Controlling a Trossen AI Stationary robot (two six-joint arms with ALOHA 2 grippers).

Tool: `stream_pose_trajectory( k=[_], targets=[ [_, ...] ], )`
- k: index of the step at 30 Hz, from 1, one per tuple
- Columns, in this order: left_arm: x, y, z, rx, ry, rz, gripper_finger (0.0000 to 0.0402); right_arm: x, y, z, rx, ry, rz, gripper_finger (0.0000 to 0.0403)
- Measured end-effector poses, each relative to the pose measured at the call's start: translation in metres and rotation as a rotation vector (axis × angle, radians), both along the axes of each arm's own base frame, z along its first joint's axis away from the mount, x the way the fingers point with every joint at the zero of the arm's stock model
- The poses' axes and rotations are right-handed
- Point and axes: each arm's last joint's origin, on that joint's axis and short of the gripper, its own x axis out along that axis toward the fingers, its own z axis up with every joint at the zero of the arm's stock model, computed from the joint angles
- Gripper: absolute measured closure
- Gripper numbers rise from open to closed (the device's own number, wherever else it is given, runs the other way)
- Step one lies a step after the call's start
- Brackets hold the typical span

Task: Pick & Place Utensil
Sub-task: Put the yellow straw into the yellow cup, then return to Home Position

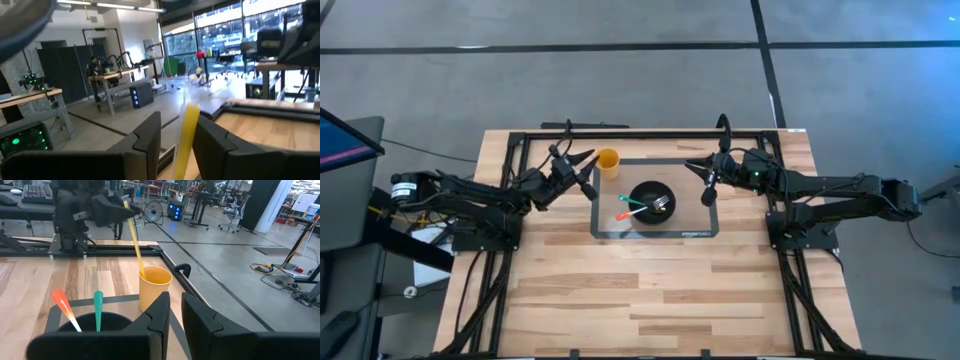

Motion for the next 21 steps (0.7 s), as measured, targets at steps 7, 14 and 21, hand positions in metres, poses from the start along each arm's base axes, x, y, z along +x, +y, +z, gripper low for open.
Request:
stream_pose_trajectory(
  k=[7, 14, 21],
  targets=[
    [-0.008, -0.014, 0.018, 0.016, -0.096, -0.059, 0.03, 0.0, 0.0, 0.0, 0.0, 0.0, -0.001, 0.0361],
    [-0.018, -0.031, 0.034, 0.023, -0.187, -0.14, 0.03, 0.0, 0.0, 0.0, 0.0, 0.0, -0.001, 0.0361],
    [-0.027, -0.046, 0.046, 0.021, -0.259, -0.22, 0.03, 0.0, 0.0, 0.0, 0.0, 0.0, 0.0, 0.0361]
  ],
)
